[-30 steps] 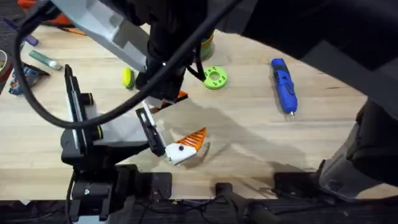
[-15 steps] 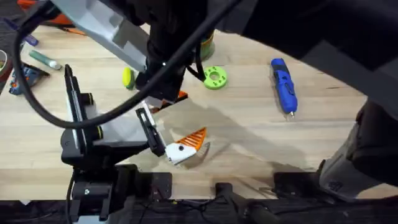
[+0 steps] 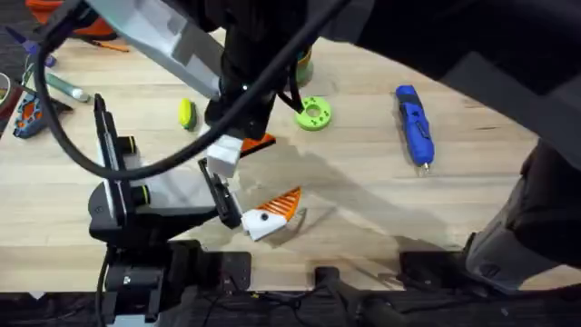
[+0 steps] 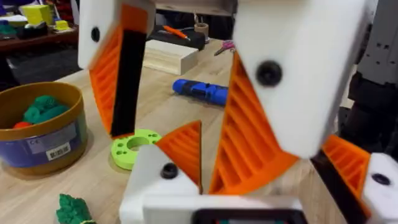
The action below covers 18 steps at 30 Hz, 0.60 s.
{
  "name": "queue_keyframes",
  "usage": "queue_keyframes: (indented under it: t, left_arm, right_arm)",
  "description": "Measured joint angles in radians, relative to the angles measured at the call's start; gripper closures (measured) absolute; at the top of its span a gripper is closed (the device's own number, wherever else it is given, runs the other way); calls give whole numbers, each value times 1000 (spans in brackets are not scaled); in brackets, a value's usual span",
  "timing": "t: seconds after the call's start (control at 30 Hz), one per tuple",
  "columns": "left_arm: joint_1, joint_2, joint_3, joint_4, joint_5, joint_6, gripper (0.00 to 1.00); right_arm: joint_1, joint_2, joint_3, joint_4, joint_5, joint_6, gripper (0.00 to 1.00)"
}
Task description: Pick up the gripper from the table and insert it into the empty holder that is missing its gripper. Then pick up a screw, insert it into the mounting hole, and use the screwdriver to tighten it. Finally, clean up the table by picking up the vegetable and placing it into the bucket.
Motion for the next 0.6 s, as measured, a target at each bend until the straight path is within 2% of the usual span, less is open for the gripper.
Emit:
queue_keyframes:
  t: [0.37,0.6]
  left_arm:
    - [0,0,0,0,0,8,14]
    - [0,0,0,0,3,14,14]
  right_arm:
    - [0,-11,-4,1,0,5,143]
    - [-37,-106,-8,13,25,102,141]
